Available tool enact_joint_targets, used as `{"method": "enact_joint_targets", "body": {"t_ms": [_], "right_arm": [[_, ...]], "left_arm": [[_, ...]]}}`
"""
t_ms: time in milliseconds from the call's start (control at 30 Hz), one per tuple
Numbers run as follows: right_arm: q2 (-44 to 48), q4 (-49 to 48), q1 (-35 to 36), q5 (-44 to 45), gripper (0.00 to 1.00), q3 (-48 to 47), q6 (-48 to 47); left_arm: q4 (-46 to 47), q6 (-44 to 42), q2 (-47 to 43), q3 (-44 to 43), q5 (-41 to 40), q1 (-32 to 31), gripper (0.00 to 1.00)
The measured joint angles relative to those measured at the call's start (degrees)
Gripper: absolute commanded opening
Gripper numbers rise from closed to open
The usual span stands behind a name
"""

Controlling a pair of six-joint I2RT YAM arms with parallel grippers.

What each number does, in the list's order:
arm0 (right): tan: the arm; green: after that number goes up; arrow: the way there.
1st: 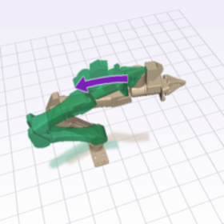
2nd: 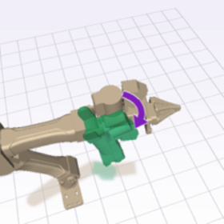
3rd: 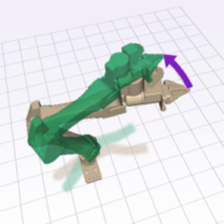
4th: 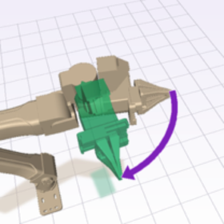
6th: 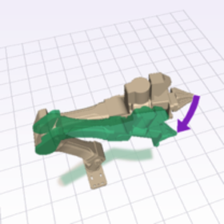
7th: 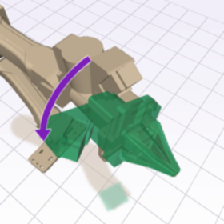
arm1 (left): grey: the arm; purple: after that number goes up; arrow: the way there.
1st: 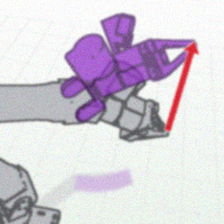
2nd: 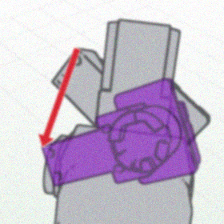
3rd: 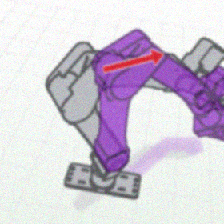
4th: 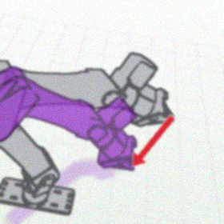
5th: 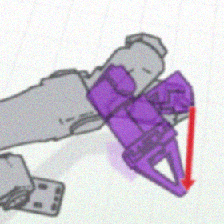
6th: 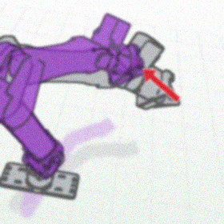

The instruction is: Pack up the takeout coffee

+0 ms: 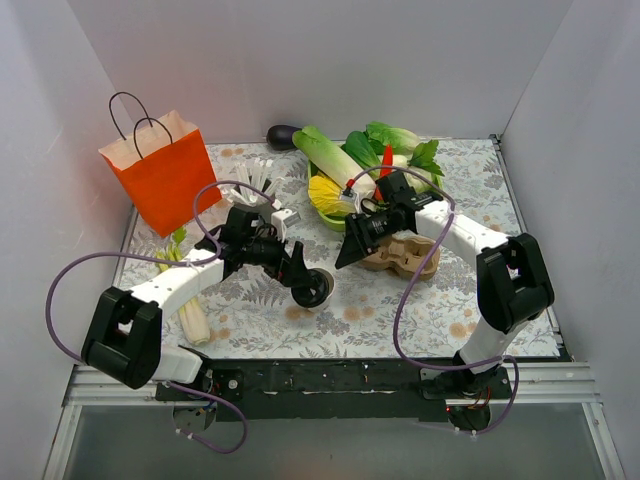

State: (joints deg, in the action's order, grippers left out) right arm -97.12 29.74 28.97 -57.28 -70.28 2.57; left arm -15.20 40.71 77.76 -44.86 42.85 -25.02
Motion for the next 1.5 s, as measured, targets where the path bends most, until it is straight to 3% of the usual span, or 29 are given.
{"method": "enact_joint_targets", "body": {"t_ms": [200,467,1500], "right_arm": [[-0.17,-0.11,-0.83,-1.18,0.51,2.38,0.2],[-2.69,-3.76,-0.83,-7.5,0.66,3.74,2.78],[-6.47,-9.99,-1.55,-11.54,0.69,4.55,9.33]], "left_arm": [[0.24,0.09,1.18,-1.31,-0.13,-0.39,0.96],[0.28,0.22,2.95,-2.78,-0.46,-0.66,0.96],[0.72,1.2,7.34,-6.64,-0.92,-1.9,0.96]]}}
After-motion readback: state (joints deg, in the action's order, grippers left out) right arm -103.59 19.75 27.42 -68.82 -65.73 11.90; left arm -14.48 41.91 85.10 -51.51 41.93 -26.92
